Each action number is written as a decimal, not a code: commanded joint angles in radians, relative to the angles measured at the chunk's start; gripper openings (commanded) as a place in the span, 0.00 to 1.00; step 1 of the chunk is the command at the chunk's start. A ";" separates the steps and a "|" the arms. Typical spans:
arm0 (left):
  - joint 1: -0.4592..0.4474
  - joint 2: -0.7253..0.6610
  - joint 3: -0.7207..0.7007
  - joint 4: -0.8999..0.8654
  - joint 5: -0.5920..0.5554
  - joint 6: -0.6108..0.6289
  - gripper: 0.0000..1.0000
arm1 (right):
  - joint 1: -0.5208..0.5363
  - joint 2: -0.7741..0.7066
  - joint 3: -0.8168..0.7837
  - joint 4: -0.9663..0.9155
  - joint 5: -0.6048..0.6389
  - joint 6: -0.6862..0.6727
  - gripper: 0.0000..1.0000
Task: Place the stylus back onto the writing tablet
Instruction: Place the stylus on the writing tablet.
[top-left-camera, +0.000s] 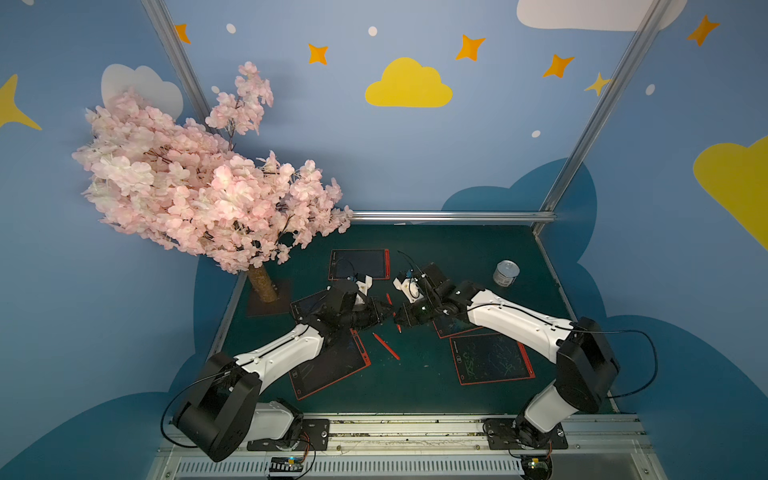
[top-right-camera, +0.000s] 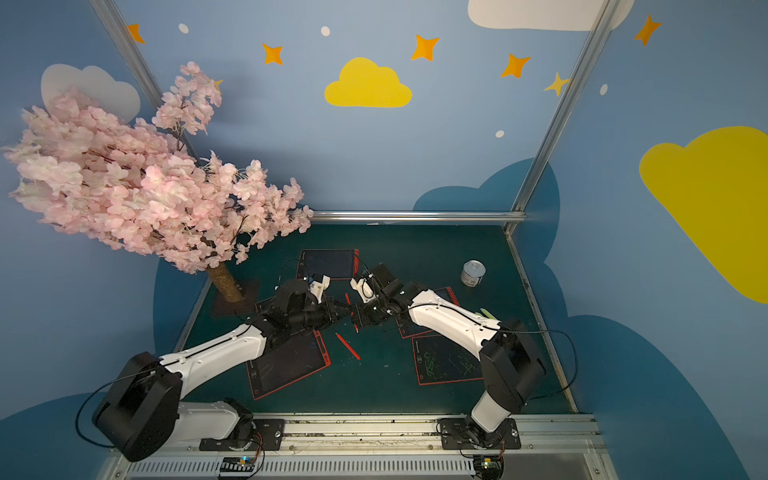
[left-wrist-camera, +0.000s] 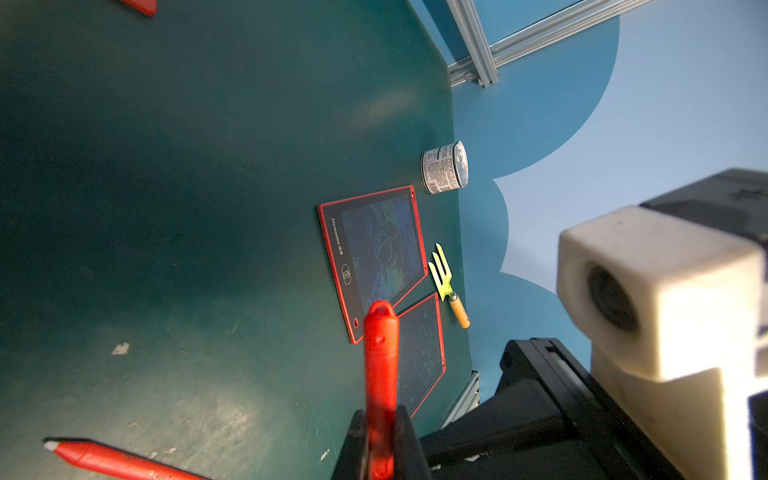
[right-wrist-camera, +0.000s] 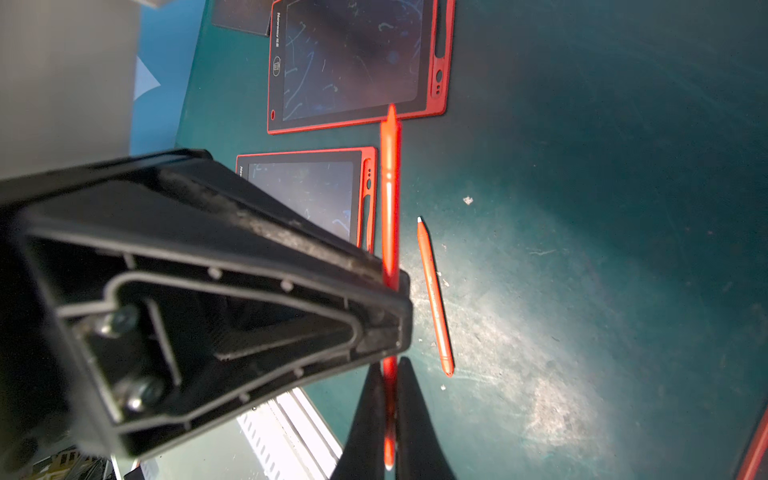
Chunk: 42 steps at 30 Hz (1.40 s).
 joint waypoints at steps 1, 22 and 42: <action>-0.001 -0.026 0.014 -0.009 0.006 0.013 0.15 | 0.001 0.010 -0.007 0.007 -0.009 0.000 0.00; 0.006 -0.023 0.017 -0.004 0.000 0.024 0.07 | 0.007 0.015 -0.002 0.004 -0.009 -0.002 0.00; 0.116 -0.056 0.163 -0.350 -0.068 0.182 0.07 | 0.006 -0.180 -0.083 -0.018 0.065 -0.084 0.62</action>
